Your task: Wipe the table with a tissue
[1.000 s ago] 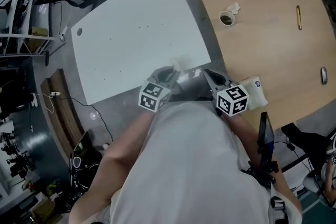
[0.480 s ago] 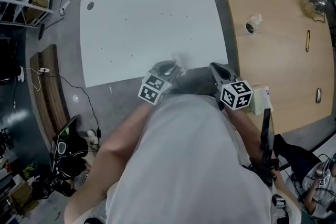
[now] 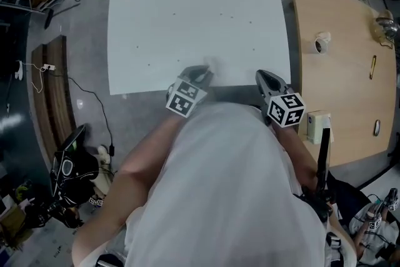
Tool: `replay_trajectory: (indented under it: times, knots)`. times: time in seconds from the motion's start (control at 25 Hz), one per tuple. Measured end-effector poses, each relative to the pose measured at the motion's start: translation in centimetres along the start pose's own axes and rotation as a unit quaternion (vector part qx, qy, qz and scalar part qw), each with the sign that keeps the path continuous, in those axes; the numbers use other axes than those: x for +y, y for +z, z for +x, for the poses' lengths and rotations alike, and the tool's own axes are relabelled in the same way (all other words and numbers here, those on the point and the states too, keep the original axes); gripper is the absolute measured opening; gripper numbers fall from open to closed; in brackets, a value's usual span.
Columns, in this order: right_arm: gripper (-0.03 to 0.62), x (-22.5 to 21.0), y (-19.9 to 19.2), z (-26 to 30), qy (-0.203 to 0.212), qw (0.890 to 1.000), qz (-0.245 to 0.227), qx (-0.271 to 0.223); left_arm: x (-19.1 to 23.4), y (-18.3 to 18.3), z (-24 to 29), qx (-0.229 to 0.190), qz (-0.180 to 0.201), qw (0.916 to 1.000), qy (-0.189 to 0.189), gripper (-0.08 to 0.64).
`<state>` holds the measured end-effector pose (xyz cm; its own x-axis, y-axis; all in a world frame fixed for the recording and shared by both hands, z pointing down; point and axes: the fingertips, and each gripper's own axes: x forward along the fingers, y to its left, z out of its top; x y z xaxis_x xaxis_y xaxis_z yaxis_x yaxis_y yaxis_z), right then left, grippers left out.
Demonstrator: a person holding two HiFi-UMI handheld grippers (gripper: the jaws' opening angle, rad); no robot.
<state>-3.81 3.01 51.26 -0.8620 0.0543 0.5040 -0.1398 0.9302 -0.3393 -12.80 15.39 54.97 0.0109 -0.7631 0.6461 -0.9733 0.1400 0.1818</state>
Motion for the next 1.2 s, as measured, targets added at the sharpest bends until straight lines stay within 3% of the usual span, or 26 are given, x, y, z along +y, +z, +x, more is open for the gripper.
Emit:
replay_trajectory:
  times: [0.16, 0.4, 0.64, 0.96, 1.2]
  knots:
    - [0.020, 2.0, 1.6, 2.3, 0.017, 1.000, -0.012, 0.019, 4.4, -1.8, -3.4, 0.005, -0.046, 0.9974, 0.054, 0.041]
    - [0.020, 5.1, 1.6, 5.2, 0.043, 0.998, -0.024, 0.039, 10.0, -6.6, -6.4, 0.044, -0.069, 0.9902, 0.113, 0.041]
    - [0.020, 6.9, 2.1, 6.9, 0.072, 0.995, -0.034, 0.053, 12.5, -8.2, -5.5, 0.086, -0.065, 0.9862, 0.126, 0.041]
    - [0.020, 4.9, 2.9, 7.6, 0.077, 0.995, -0.017, 0.057, 13.4, -9.2, -3.6, 0.151, -0.024, 0.9773, 0.146, 0.041]
    - [0.020, 3.4, 4.0, 7.6, 0.081, 0.995, 0.004, 0.050, 12.7, -9.3, -4.1, 0.168, -0.019, 0.9743, 0.149, 0.040]
